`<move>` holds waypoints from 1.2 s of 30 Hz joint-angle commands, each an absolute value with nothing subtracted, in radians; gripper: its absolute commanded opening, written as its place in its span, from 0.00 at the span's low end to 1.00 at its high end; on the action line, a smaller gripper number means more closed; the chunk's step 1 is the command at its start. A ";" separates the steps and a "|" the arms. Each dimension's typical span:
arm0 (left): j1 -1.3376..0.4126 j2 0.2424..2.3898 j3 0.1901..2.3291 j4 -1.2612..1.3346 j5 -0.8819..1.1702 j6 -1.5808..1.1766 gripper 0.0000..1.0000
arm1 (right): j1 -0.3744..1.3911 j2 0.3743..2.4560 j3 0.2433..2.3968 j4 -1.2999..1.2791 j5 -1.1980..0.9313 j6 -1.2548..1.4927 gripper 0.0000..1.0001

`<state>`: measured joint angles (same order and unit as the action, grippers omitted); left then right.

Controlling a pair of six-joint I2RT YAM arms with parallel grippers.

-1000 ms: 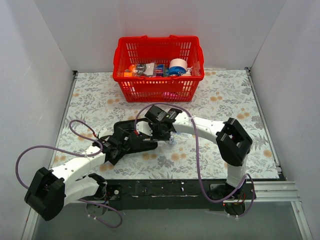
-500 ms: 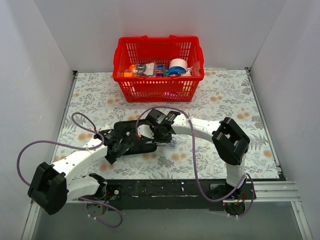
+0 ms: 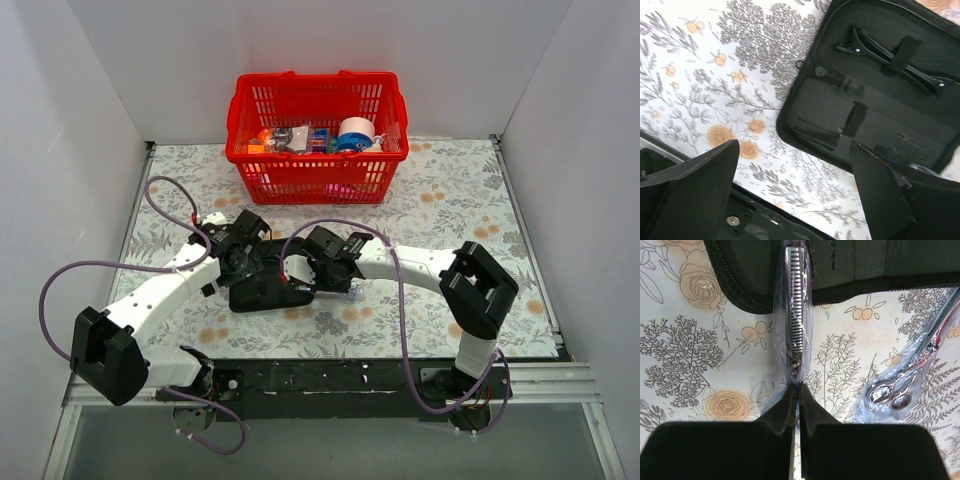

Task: Sort the hair-cutting tools
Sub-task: Move the hairdressing tool bag to the center of the board.

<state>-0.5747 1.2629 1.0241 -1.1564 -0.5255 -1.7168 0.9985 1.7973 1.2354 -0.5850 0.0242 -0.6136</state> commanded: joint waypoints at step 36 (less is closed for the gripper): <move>-0.321 1.624 0.904 -0.732 -0.295 -1.302 0.90 | 1.005 1.740 1.279 -0.597 0.014 -0.643 0.01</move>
